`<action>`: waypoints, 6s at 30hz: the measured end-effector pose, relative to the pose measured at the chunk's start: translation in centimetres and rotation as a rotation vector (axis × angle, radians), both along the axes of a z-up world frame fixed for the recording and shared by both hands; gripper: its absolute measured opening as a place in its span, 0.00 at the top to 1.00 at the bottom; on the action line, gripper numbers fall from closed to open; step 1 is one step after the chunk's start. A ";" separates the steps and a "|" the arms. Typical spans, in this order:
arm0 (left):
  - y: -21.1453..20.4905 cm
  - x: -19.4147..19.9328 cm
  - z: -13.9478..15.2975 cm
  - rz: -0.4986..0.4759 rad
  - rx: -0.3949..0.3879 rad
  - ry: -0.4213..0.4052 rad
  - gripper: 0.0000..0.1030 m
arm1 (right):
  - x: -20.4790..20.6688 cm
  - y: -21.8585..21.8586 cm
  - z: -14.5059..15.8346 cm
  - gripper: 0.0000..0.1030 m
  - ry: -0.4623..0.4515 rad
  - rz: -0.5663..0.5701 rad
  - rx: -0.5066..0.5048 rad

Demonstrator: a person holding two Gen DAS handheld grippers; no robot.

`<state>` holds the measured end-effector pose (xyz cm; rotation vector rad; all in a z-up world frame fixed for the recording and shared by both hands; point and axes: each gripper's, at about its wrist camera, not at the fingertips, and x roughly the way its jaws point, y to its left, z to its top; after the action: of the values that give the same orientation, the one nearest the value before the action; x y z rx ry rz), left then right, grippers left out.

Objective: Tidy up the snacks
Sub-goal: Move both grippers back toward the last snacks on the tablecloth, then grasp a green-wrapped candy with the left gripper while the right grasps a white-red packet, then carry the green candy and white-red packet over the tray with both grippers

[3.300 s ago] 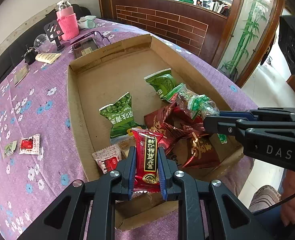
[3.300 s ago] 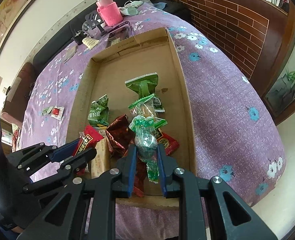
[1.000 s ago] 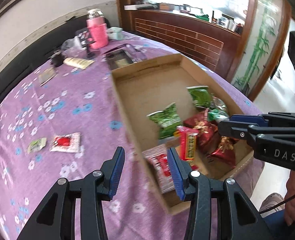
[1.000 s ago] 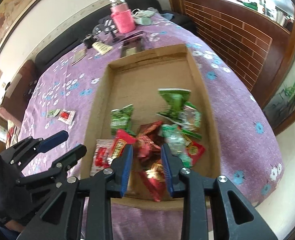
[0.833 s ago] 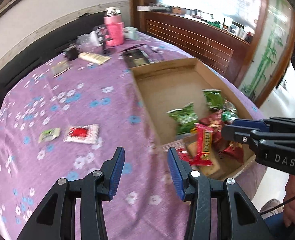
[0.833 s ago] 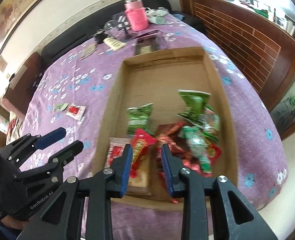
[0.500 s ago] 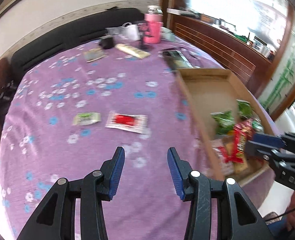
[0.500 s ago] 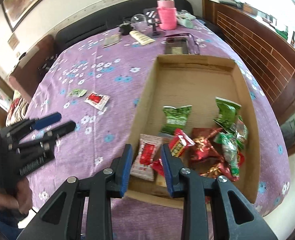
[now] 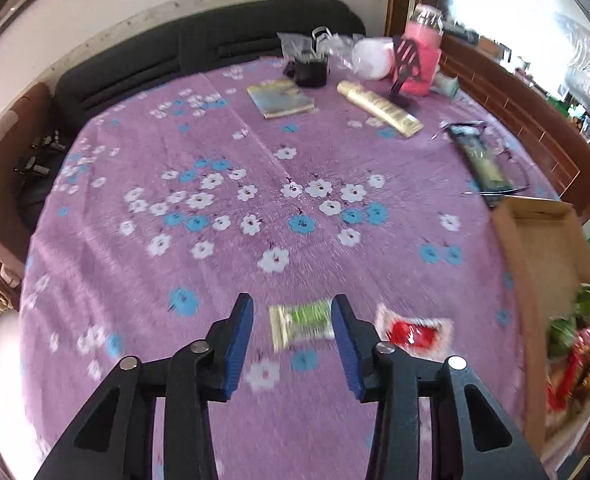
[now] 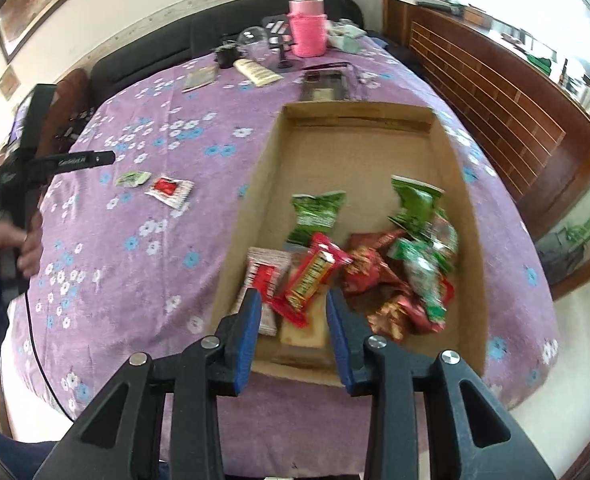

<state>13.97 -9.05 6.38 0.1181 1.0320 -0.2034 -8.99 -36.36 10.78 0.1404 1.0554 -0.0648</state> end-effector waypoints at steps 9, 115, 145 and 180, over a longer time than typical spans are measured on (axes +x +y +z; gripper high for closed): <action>-0.4 3.3 -3.7 0.012 -0.018 0.114 0.73 | -1.1 -2.2 0.1 0.68 0.006 -0.082 -0.011; 4.2 -15.8 -4.7 0.088 -0.044 0.093 0.79 | 6.7 14.1 -4.9 0.73 0.165 0.390 0.061; -3.2 -16.6 0.3 -0.023 -0.083 0.032 0.81 | 4.9 7.1 -2.4 0.73 0.077 0.309 0.125; -23.9 -18.5 1.1 -0.534 -0.097 0.068 0.82 | 2.6 -9.7 -1.8 0.73 0.039 -0.107 0.158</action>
<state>-4.49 -32.96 7.53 0.3002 1.0400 -0.7459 -6.39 -46.08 9.00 0.3401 1.0913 -0.0809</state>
